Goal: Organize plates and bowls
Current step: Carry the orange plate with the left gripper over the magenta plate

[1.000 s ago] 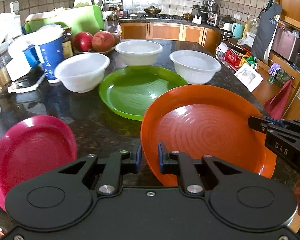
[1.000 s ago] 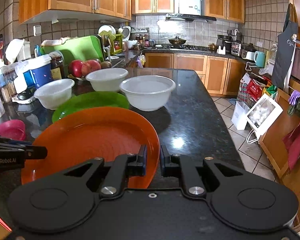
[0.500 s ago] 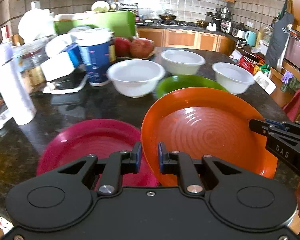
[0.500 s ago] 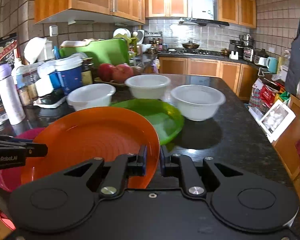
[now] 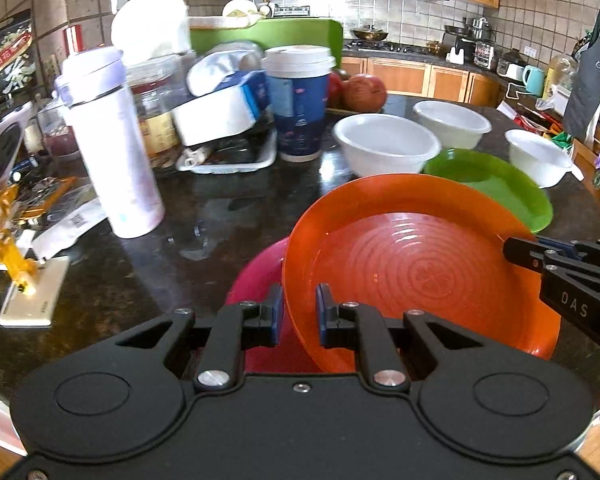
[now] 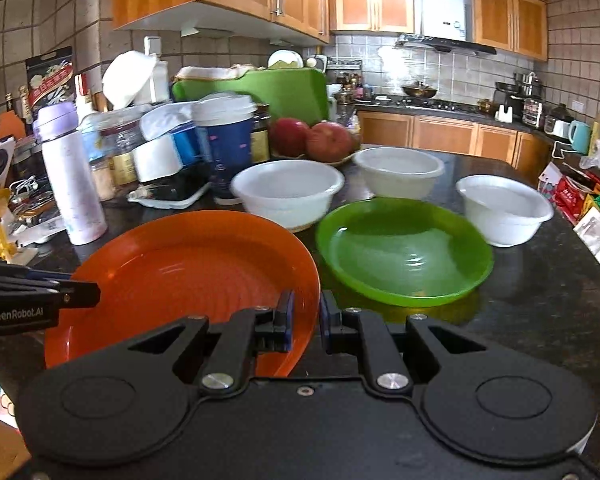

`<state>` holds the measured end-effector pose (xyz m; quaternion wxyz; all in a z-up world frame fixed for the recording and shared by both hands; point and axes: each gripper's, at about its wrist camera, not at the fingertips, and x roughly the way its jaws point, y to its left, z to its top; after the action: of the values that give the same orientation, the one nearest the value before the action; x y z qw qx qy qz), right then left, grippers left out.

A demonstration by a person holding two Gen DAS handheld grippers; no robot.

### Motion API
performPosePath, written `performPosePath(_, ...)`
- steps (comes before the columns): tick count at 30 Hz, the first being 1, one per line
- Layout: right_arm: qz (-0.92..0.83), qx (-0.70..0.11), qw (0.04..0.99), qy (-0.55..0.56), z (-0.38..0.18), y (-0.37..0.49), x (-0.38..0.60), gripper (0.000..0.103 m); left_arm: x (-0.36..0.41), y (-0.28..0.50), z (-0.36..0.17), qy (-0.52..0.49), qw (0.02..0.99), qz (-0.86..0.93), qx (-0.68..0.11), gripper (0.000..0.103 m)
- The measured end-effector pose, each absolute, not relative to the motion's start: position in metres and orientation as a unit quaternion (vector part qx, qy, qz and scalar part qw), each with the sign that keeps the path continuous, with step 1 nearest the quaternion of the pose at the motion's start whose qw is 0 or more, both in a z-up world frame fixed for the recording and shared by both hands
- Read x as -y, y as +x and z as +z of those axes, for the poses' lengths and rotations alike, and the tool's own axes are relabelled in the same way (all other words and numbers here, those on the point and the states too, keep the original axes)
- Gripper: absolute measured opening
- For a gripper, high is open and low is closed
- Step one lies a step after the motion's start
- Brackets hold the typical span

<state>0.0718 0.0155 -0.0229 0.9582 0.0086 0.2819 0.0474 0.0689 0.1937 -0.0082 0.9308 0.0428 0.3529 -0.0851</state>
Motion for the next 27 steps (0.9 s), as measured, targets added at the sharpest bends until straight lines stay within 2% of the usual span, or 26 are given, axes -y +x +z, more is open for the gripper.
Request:
performPosePath(10, 0.045, -0.302, 0.952, 0.006, -0.036, 0.075, -0.059, 0.015, -0.233, 0.079, -0.02, 0.053, 0.925, -0.093, -0.366, 0.022)
performPosePath(27, 0.0, -0.314, 0.949, 0.001, -0.047, 0.078, -0.07, 0.016, -0.236, 0.089, -0.033, 0.076, 0.913, -0.134, -0.378, 0.022)
